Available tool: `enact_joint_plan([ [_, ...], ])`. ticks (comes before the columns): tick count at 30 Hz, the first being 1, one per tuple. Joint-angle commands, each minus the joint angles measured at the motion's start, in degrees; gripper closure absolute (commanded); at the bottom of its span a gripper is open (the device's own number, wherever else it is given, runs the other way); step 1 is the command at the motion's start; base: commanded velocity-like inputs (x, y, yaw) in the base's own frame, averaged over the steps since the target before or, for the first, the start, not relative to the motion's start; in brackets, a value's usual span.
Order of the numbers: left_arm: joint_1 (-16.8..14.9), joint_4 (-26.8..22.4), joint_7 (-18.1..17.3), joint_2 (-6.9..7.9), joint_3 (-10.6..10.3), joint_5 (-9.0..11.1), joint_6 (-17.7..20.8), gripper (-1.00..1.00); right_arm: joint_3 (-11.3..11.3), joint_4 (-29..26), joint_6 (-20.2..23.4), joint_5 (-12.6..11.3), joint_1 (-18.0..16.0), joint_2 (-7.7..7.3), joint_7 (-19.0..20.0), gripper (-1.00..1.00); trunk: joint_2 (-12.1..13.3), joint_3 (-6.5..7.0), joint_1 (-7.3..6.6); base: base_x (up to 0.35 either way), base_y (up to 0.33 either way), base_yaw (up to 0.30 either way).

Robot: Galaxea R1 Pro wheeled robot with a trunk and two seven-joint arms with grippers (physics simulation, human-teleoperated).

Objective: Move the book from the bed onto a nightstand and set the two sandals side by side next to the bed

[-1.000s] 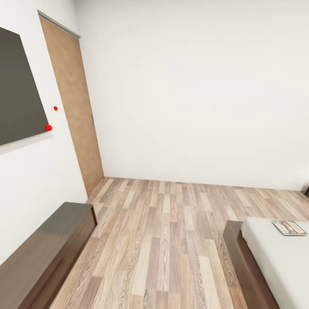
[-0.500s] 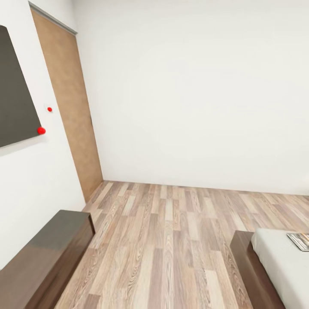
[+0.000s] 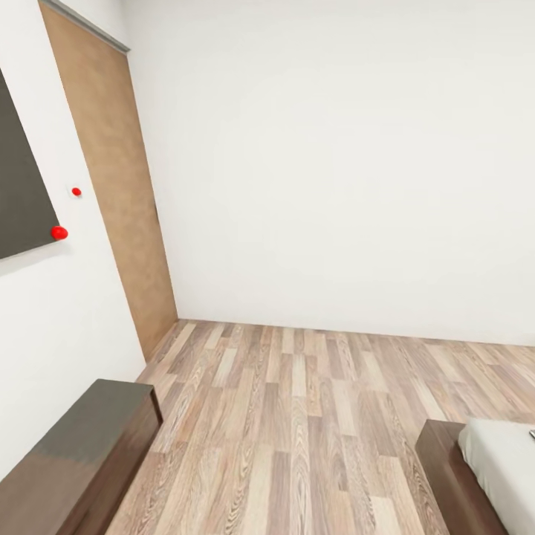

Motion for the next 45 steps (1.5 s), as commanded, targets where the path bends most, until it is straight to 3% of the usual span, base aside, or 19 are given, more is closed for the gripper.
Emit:
enact_joint_plan([
  [1,0.0,0.0,0.1,0.00,-0.5,0.4,-0.2,-1.00,-0.1,0.0,-0.3,-0.2,0.0,0.01,0.0,-1.00,-0.1,-0.13,0.07,0.338,0.110,0.000],
  [24,0.0,0.0,0.1,0.00,-0.5,0.4,-0.2,-1.00,-0.1,0.0,-0.3,-0.2,0.0,0.02,0.0,-1.00,-0.1,-0.13,0.07,0.338,0.046,-0.030],
  [45,0.0,0.0,0.1,0.00,-0.5,0.4,-0.2,-1.00,-0.1,0.1,-0.3,-0.2,0.0,0.01,0.0,-1.00,-0.1,-0.13,0.07,0.338,0.001,-0.227],
])
